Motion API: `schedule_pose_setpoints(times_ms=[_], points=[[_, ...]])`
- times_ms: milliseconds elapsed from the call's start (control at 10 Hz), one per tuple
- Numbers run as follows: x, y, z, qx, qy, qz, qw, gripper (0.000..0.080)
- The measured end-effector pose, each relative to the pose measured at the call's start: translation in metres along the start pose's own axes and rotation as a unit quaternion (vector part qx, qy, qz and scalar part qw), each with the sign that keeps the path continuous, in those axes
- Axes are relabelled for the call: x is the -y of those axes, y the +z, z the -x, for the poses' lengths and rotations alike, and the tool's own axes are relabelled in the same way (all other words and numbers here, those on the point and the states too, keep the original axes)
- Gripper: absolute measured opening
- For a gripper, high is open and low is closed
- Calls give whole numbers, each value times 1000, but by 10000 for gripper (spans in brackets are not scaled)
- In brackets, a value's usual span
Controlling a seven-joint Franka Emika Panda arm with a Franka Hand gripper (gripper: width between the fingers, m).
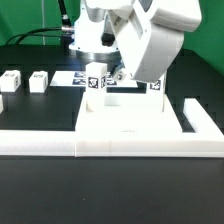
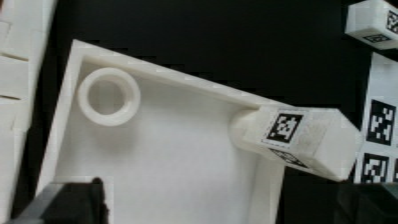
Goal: Assemble square table
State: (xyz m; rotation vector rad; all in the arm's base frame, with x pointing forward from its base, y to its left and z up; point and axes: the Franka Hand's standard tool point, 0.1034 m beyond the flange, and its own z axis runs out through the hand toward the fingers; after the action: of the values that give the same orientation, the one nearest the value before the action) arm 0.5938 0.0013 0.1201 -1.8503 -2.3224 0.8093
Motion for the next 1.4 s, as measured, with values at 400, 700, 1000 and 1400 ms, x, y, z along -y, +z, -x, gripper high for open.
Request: schedule_pose_setpoints(times_ms=[400,700,1000,1400], points=[[11,-1,17,-24,122,-14,992,649],[58,41,81,-39,225,-57,972,649],[83,75,110,-43,343,-54,937,649],[81,75,105,-36,454,-59,888,649]])
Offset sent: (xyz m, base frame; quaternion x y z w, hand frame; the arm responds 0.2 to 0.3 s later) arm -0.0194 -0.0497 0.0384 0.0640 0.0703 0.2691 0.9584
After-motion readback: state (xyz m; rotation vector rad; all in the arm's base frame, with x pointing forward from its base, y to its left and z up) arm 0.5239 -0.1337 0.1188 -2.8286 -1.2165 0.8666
